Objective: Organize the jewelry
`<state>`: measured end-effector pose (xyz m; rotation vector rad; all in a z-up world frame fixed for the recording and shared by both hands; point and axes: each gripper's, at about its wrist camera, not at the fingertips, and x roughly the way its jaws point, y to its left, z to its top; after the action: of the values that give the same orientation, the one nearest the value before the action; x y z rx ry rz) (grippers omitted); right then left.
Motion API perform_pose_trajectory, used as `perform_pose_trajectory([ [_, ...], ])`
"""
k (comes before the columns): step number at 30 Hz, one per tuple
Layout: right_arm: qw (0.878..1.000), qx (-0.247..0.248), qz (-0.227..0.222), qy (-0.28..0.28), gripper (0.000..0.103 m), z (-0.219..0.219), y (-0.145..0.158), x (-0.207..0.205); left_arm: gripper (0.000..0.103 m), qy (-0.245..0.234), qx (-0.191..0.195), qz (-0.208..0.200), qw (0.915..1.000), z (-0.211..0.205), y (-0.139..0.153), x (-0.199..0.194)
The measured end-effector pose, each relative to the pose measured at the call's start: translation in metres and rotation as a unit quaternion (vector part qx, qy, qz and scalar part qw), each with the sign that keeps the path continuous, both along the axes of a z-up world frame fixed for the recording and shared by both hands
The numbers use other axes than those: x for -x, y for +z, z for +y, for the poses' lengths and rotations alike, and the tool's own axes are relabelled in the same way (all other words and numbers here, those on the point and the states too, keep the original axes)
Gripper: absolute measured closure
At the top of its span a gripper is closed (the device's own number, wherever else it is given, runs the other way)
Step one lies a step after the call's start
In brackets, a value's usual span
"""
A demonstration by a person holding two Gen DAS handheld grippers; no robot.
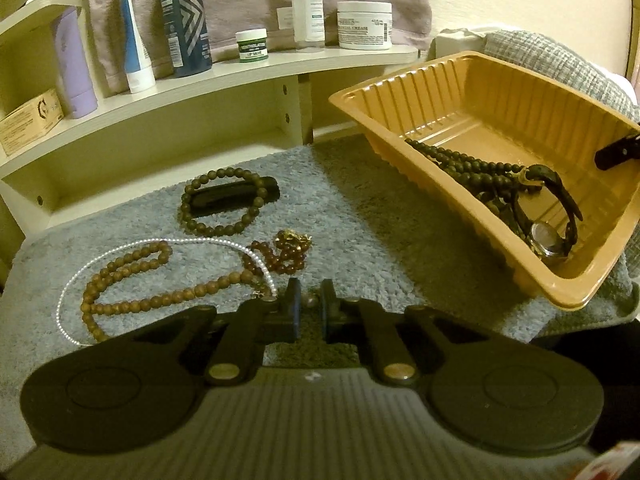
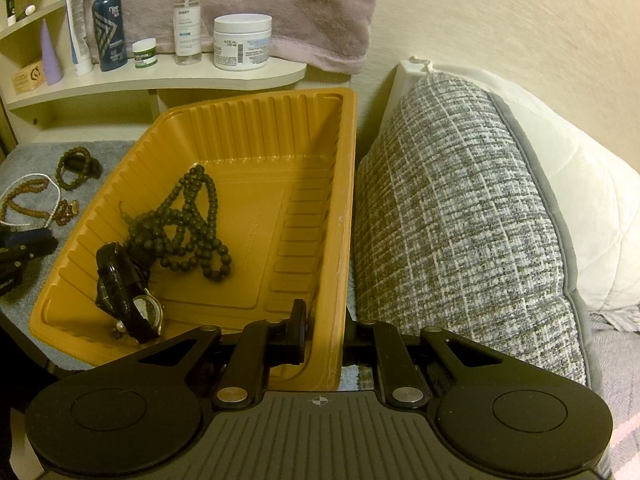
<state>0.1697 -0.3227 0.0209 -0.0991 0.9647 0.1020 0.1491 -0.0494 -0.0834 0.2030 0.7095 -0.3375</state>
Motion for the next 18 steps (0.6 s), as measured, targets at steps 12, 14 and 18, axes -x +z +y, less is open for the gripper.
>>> perform_pose_trajectory([
  [12,1.000,0.000,0.000,0.000,0.089,0.000,0.001,0.000,0.095,-0.015,0.062,-0.015,0.9978,0.000,0.037,0.013],
  [14,1.000,0.000,-0.001,0.000,0.089,0.000,0.001,0.001,0.095,-0.027,0.078,-0.019,0.9964,-0.005,0.045,0.016],
  [18,1.000,0.000,-0.001,0.000,0.089,0.000,0.001,0.001,0.095,-0.058,0.104,-0.027,0.9925,-0.020,0.062,0.024],
])
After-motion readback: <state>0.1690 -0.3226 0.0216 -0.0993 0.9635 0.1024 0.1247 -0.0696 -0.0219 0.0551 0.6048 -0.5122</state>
